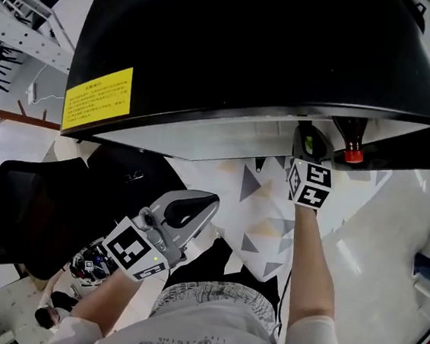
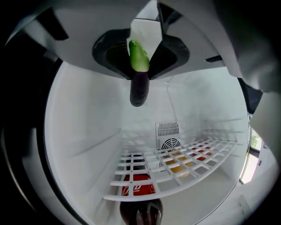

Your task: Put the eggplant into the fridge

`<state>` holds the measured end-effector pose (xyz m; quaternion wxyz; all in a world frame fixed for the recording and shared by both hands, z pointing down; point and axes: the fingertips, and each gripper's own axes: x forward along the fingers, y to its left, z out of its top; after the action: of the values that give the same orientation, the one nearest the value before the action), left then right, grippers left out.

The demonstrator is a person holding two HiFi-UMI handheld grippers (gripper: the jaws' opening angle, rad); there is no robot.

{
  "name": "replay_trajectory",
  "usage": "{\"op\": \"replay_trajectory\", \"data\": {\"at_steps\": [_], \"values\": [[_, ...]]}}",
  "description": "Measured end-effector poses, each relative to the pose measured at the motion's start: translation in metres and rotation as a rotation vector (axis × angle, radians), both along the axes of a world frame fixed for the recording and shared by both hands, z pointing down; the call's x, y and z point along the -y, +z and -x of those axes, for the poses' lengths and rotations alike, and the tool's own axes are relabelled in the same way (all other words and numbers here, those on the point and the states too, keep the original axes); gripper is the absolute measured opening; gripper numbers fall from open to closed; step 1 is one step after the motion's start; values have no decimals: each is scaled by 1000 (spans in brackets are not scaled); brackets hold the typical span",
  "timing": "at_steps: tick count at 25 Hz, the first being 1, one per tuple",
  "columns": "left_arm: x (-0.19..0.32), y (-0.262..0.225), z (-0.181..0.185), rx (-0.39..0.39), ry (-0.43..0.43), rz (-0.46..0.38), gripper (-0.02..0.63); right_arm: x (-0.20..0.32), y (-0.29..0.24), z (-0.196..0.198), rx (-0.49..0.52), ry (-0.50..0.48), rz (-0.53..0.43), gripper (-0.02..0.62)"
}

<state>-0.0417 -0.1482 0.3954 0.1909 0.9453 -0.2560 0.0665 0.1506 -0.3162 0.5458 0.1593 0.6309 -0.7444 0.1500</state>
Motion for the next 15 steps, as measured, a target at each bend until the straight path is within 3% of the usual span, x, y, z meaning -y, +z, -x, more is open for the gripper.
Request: {"op": "replay_trajectory", "data": {"at_steps": [7,15], "values": [[6,3,0,-21,-13,4,6,11,16,0,-52,2,39,126],[7,8,4,-29,-25,21,6,19,36,-1,-40,22,111,126]]}}
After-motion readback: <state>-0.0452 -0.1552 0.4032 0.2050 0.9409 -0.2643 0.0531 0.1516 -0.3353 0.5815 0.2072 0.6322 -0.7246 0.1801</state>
